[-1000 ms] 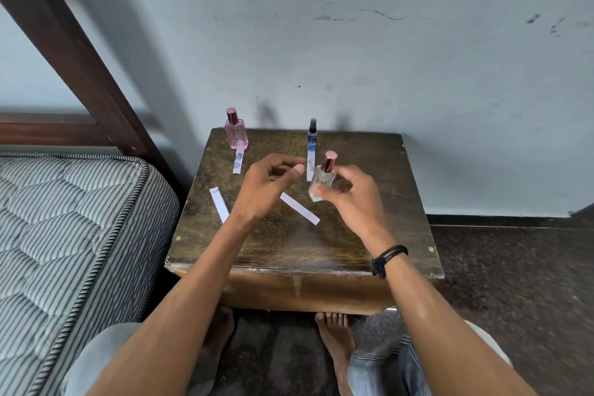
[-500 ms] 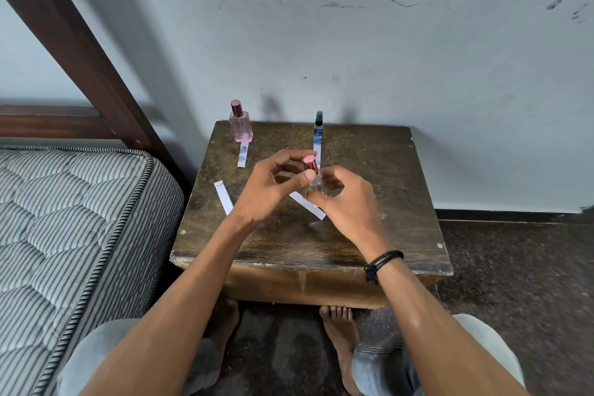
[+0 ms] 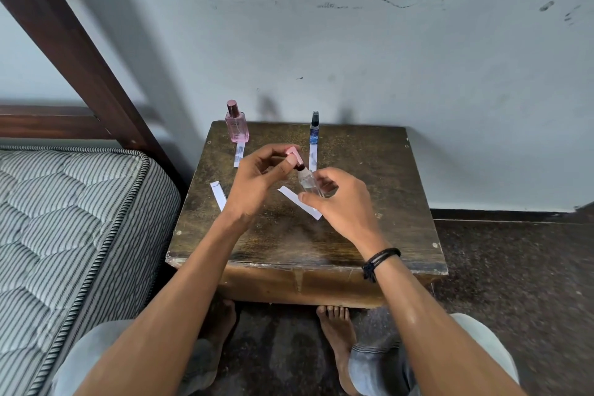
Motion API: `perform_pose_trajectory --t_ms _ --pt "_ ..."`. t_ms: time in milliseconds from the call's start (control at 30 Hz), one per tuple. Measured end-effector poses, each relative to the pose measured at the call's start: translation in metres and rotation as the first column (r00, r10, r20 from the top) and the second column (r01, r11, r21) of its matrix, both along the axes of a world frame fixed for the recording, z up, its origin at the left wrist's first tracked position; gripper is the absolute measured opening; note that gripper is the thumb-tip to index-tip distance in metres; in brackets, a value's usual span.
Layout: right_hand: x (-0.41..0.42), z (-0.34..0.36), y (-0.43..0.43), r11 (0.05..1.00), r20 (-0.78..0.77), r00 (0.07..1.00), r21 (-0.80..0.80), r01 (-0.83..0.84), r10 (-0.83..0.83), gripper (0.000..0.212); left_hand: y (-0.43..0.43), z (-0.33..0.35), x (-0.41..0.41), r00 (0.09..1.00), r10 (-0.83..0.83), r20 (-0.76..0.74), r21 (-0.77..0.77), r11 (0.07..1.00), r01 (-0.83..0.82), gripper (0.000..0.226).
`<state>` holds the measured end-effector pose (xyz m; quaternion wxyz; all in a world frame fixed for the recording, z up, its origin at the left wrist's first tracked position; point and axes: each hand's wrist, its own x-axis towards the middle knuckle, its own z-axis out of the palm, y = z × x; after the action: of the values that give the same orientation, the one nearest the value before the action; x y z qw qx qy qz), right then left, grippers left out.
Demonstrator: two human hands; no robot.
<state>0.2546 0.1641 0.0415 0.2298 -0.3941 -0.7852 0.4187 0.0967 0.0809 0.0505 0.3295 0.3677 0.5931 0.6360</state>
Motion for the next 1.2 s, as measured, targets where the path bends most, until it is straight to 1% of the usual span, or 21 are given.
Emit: perform_pose_trajectory --t_ms 133,200,233,300,367,400,467,567,700,833,933,1000,1067,1133,1200 --pt "0.002 -0.002 0.002 1.0 0.014 1.0 -0.012 0.003 -0.003 0.03 -0.002 0.006 -0.012 0.983 0.112 0.143 0.079 0.989 -0.124 0.024" --pt "0.002 -0.002 0.003 0.999 0.002 1.0 -0.026 0.023 -0.023 0.03 -0.004 0.009 -0.02 0.974 0.177 0.144 0.044 0.982 -0.185 0.021" --pt "0.001 -0.002 0.004 0.999 -0.004 1.0 -0.037 0.031 -0.031 0.029 -0.004 0.008 -0.024 0.972 0.212 0.102 -0.01 0.977 -0.212 0.021" --pt "0.002 -0.001 0.005 0.997 -0.021 0.999 -0.07 0.042 -0.043 0.027 -0.005 0.003 -0.03 0.968 0.243 -0.062 -0.159 0.955 -0.25 0.023" --pt "0.001 0.001 0.006 0.995 -0.039 0.998 -0.094 0.046 -0.049 0.026 -0.006 -0.006 -0.034 0.946 0.207 -0.251 -0.293 0.915 -0.278 0.021" --pt "0.0 0.002 0.007 0.994 -0.045 0.998 -0.097 0.049 -0.053 0.027 -0.007 -0.009 -0.035 0.932 0.175 -0.318 -0.34 0.896 -0.285 0.019" --pt "0.0 0.003 0.007 0.994 -0.051 0.997 -0.094 0.06 -0.065 0.03 -0.007 -0.011 -0.033 0.905 0.117 -0.408 -0.408 0.864 -0.295 0.018" --pt "0.0 0.004 0.006 0.995 -0.044 0.997 -0.075 0.067 -0.071 0.032 -0.008 -0.01 -0.032 0.867 0.068 -0.494 -0.455 0.83 -0.324 0.019" --pt "0.001 0.002 0.006 0.997 -0.038 0.997 -0.047 0.064 -0.066 0.035 -0.009 -0.01 -0.035 0.823 0.023 -0.567 -0.493 0.791 -0.362 0.017" --pt "-0.001 -0.002 0.009 0.998 -0.015 0.998 -0.026 0.054 -0.054 0.037 -0.011 -0.011 -0.036 0.811 -0.053 -0.583 -0.536 0.775 -0.335 0.014" --pt "-0.002 -0.005 0.011 0.998 -0.02 0.999 -0.034 0.048 -0.049 0.039 -0.011 -0.012 -0.035 0.805 -0.073 -0.589 -0.543 0.773 -0.328 0.016" --pt "-0.002 -0.005 0.012 0.998 -0.026 0.999 -0.036 0.044 -0.045 0.041 -0.011 -0.013 -0.037 0.805 -0.08 -0.588 -0.545 0.774 -0.322 0.022" --pt "-0.002 -0.004 0.013 0.998 -0.034 0.998 -0.047 0.045 -0.047 0.045 -0.011 -0.015 -0.039 0.809 -0.094 -0.58 -0.539 0.789 -0.295 0.038" --pt "-0.002 -0.004 0.013 0.998 -0.046 0.998 -0.055 0.042 -0.044 0.05 -0.009 -0.016 -0.04 0.779 -0.119 -0.616 -0.501 0.822 -0.271 0.054" --pt "-0.002 -0.001 0.013 0.998 -0.059 0.998 -0.061 0.034 -0.038 0.052 -0.006 -0.016 -0.036 0.725 -0.128 -0.676 -0.441 0.859 -0.259 0.052"
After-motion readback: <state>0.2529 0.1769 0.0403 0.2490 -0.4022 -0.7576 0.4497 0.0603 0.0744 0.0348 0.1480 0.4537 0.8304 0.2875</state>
